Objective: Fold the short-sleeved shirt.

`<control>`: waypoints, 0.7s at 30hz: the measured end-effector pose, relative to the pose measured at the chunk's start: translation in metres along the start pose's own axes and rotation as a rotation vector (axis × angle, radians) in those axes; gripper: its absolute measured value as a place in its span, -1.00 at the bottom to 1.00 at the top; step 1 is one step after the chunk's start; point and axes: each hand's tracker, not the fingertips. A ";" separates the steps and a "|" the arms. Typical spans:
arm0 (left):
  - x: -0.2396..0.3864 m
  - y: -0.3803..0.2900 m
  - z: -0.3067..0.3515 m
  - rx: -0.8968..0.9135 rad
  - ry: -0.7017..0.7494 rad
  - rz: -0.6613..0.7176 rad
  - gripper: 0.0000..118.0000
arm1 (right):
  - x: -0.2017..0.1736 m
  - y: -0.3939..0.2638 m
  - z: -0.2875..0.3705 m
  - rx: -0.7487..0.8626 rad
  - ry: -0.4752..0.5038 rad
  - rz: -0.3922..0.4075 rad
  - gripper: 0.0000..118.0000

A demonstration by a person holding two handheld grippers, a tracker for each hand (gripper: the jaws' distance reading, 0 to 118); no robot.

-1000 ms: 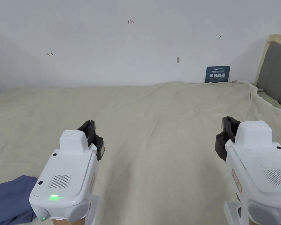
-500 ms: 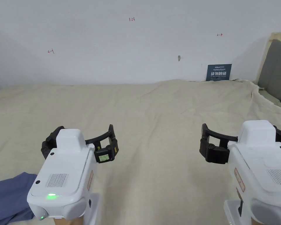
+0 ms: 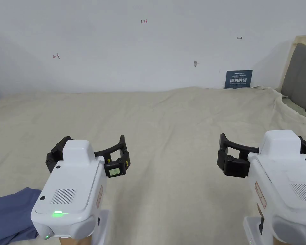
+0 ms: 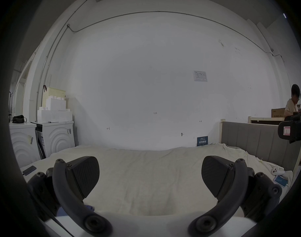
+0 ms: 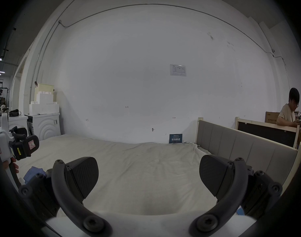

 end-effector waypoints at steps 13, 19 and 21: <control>0.000 0.000 0.001 0.002 0.002 -0.002 1.00 | 0.003 -0.004 -0.003 0.003 0.002 0.000 0.98; 0.000 0.000 0.002 0.001 0.005 -0.005 1.00 | -0.002 0.002 0.002 0.004 0.001 -0.001 0.98; 0.000 0.000 0.001 0.000 0.005 -0.004 1.00 | -0.003 0.002 0.003 0.004 0.001 -0.001 0.98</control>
